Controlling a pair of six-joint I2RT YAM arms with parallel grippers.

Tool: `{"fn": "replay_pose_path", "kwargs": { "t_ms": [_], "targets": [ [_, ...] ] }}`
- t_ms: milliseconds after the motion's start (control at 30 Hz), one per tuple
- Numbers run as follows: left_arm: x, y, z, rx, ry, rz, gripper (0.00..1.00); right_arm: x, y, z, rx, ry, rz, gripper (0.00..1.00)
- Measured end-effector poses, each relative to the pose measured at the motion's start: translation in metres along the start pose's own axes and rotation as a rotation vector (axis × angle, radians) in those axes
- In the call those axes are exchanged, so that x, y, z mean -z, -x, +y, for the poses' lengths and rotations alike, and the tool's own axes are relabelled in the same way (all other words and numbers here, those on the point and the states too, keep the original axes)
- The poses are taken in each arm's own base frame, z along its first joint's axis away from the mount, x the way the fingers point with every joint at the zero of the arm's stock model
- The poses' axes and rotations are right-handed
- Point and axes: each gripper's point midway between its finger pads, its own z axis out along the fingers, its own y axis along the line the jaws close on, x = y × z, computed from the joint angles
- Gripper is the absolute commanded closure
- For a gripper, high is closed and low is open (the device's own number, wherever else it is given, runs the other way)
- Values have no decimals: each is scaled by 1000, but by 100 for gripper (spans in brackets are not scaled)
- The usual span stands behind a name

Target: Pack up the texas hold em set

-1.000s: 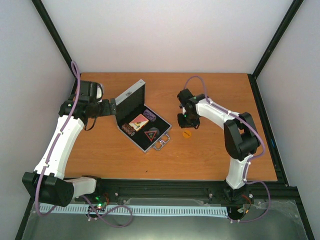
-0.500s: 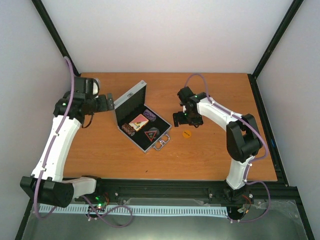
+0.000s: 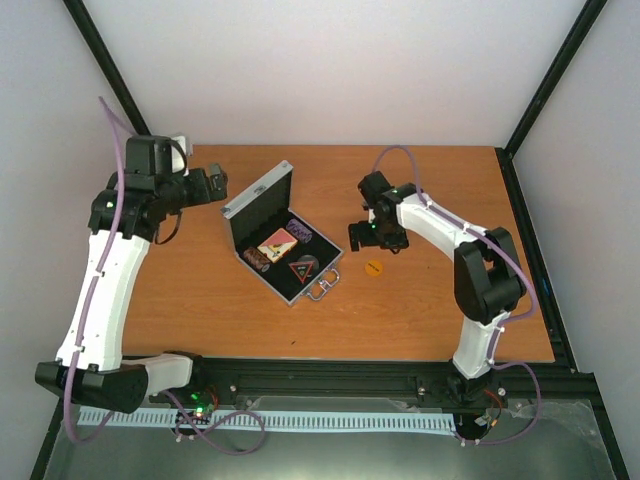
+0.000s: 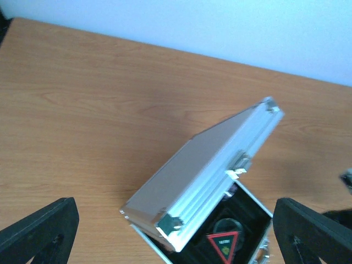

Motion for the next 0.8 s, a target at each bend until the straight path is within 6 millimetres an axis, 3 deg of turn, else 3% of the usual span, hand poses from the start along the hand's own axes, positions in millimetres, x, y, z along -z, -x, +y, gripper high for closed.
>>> {"fn": "replay_pose_path", "kwargs": {
  "t_ms": [100, 167, 200, 300, 367, 433, 500, 700, 800],
  "targets": [
    [12, 11, -17, -5, -80, -26, 3, 1, 6, -13, -40, -4, -7, 0],
    [33, 25, -43, -36, -168, -73, 4, 2, 12, -29, -95, -4, -15, 0],
    [35, 27, -46, -39, -177, -79, 4, 3, 16, -38, -122, -6, -21, 0],
    [62, 33, -105, -131, -327, -103, 6, 12, 33, -67, -216, -14, -54, 0],
    [69, 21, -146, -202, -421, -81, 8, 20, 49, -77, -247, -16, -92, 0],
    [61, -5, -178, -268, -472, -12, 9, 30, 67, -81, -256, -20, -138, 0],
    [38, -41, -201, -333, -479, 84, 9, 39, 81, -83, -257, -25, -178, 0],
    [-40, -157, -220, -547, -374, 361, 9, 47, 93, -98, -306, 1, -211, 0],
    [-68, -192, -230, -650, -353, 427, 9, 49, 94, -111, -339, 10, -212, 0]
  ]
}}
